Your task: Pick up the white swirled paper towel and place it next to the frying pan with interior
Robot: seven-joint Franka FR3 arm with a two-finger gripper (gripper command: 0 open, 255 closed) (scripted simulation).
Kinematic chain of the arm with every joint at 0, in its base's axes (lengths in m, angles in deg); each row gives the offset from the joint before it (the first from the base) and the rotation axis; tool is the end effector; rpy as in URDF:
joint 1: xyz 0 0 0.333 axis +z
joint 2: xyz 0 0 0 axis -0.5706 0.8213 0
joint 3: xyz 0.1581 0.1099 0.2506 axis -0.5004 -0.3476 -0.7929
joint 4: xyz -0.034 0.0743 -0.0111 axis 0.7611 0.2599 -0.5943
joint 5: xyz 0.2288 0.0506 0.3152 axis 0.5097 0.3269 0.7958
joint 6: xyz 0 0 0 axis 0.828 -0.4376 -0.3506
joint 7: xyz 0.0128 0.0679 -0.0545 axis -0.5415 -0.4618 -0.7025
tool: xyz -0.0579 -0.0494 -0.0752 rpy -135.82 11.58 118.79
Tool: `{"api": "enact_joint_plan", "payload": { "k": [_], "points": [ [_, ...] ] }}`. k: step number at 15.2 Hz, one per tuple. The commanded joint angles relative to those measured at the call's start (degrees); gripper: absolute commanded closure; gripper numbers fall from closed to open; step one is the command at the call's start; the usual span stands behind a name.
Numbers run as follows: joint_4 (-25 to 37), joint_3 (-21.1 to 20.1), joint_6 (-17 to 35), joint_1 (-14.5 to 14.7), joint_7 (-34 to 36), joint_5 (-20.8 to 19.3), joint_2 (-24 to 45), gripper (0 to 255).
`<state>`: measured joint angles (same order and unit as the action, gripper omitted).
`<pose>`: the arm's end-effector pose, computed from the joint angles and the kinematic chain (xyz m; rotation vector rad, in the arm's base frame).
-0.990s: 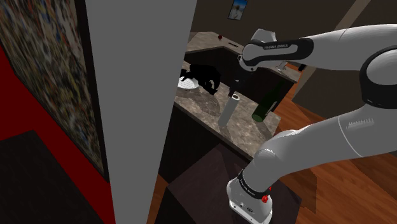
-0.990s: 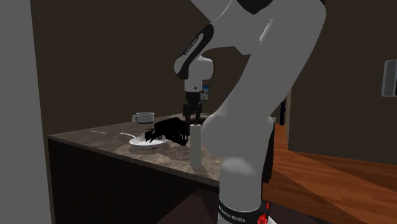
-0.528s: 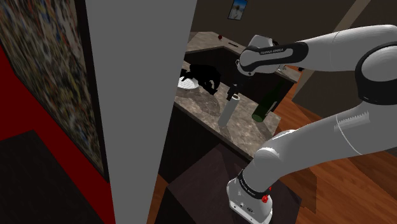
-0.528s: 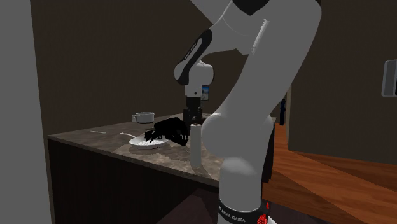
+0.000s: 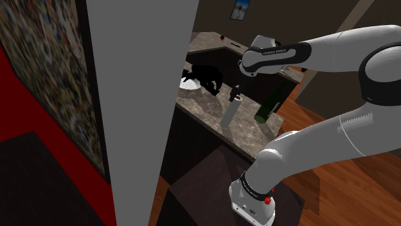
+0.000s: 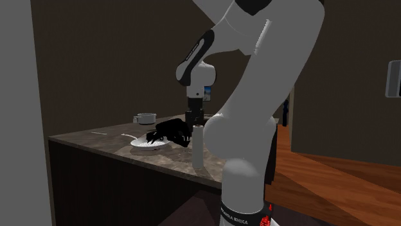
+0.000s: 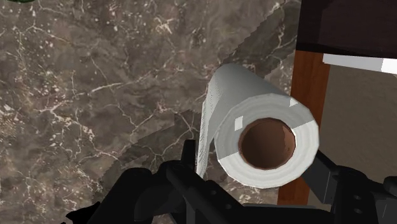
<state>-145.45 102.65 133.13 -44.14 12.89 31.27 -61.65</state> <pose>0.3388 -0.2462 0.4157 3.1165 0.1341 0.0426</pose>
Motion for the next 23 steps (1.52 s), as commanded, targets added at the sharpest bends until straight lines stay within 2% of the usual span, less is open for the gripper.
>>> {"api": "enact_joint_plan", "payload": {
  "k": [1,7,23],
  "points": [
    [0.0,0.0,0.0,0.0,0.0,0.0,0.0,255],
    [0.0,0.0,0.0,0.0,0.0,0.0,0.0,255],
    [9.4,-2.4,-13.3,0.1,0.2,0.7,-4.0,255]
  ]
}}
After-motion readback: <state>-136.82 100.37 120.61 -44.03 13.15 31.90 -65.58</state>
